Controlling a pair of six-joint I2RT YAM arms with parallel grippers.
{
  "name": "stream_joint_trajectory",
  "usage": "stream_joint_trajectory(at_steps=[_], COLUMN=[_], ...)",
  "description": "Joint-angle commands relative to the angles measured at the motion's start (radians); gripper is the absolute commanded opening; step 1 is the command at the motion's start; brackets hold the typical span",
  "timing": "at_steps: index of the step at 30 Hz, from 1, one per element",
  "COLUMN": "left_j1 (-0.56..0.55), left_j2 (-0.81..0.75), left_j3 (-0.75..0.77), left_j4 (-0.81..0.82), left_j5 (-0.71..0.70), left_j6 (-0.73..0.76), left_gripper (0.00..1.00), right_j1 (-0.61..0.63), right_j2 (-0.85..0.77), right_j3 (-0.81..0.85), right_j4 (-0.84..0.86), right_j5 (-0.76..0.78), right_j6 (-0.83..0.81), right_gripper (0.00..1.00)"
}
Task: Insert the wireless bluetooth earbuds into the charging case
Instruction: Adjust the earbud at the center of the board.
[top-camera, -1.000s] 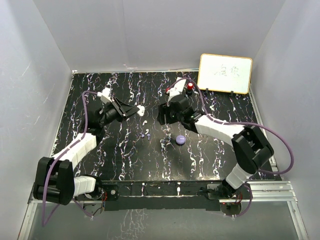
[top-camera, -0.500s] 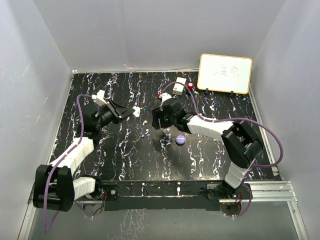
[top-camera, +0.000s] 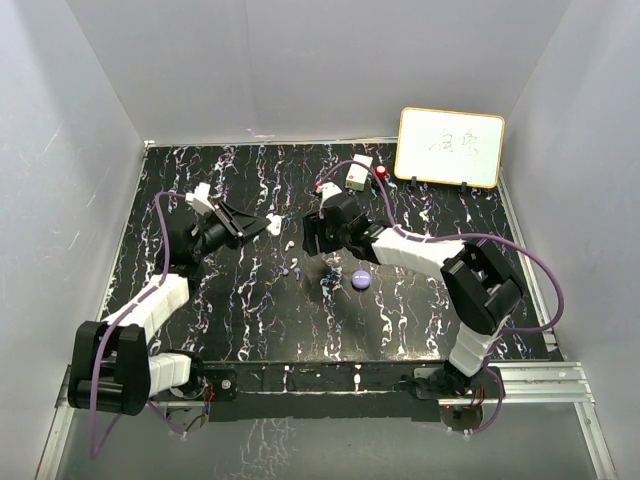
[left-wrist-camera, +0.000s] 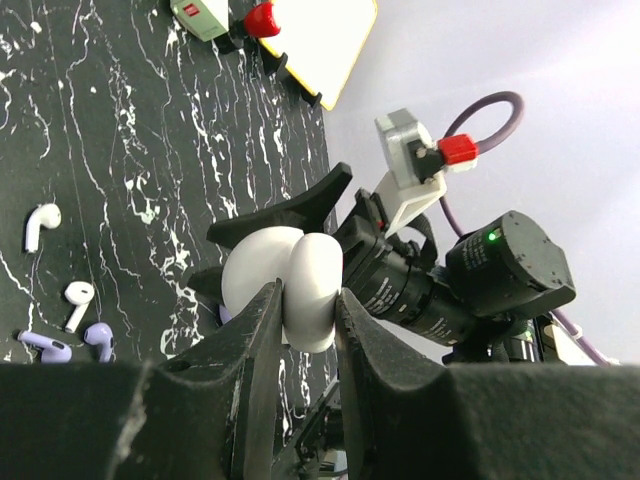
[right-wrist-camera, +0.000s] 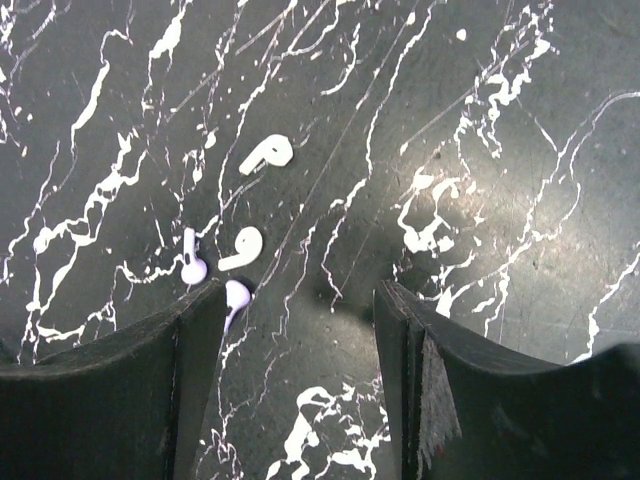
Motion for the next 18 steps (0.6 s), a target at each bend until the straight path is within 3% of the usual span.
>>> stream_joint_trajectory(at_steps=[1,18], left_j1=[0.025,0.061], left_j2=[0.020,0.028], left_j3=[-0.033,-0.033], left_j4=[0.102,0.123], left_j5=[0.058,0.118], left_j6=[-0.074,-0.091], left_gripper=[0.00,0.00], right_j1=[-0.004,0.041], right_j2=[0.035,0.178], right_j3=[0.081,0.207], right_j4=[0.012,-0.064], right_j5=[0.013,-0.018], right_j6=[0.006,-0.009], right_gripper=[0.58,0.53])
